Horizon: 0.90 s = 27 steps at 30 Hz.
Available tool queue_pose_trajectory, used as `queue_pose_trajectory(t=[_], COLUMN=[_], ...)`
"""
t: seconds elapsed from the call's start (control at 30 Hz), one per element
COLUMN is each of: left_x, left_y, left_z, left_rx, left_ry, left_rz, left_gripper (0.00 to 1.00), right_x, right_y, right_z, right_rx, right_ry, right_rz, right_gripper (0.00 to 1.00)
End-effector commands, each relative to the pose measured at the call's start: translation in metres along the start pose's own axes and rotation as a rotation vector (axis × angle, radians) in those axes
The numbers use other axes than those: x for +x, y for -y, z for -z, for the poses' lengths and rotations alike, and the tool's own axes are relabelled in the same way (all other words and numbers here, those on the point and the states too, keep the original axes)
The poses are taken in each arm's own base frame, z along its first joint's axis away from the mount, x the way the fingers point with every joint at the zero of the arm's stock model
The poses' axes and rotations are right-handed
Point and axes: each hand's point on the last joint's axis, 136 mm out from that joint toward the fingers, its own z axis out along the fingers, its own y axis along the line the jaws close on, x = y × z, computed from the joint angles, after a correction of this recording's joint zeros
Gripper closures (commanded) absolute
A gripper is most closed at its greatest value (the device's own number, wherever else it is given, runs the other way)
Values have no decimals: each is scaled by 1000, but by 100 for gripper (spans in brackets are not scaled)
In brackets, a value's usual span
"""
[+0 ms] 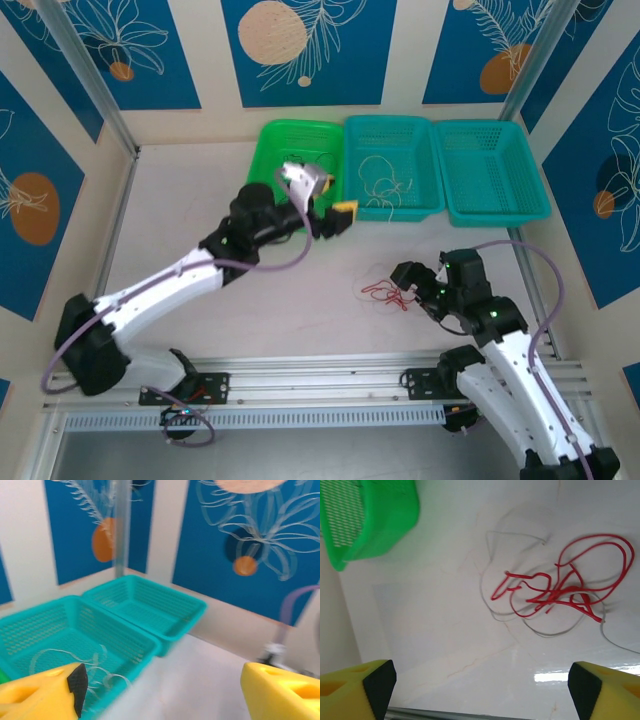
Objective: Untangle the cables
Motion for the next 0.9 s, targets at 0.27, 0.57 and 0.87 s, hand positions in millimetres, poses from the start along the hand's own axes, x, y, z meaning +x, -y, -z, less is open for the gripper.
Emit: queue_pose_trajectory(t=[0.27,0.57,0.87], left_x=[144,155,163], left_y=[15,7,-19], left_z=[56,73,89], left_rx=[-90,-131,-280], left_ry=[-276,-298,-339], left_rz=[112,62,117], left_gripper=[20,20,19], right_x=[-1,-12,-21], right_y=[29,37,23], right_z=[-72,-114,-102], right_rx=[405,593,582], right_ry=[4,34,25], right_rz=[48,157,372], right_gripper=[11,66,100])
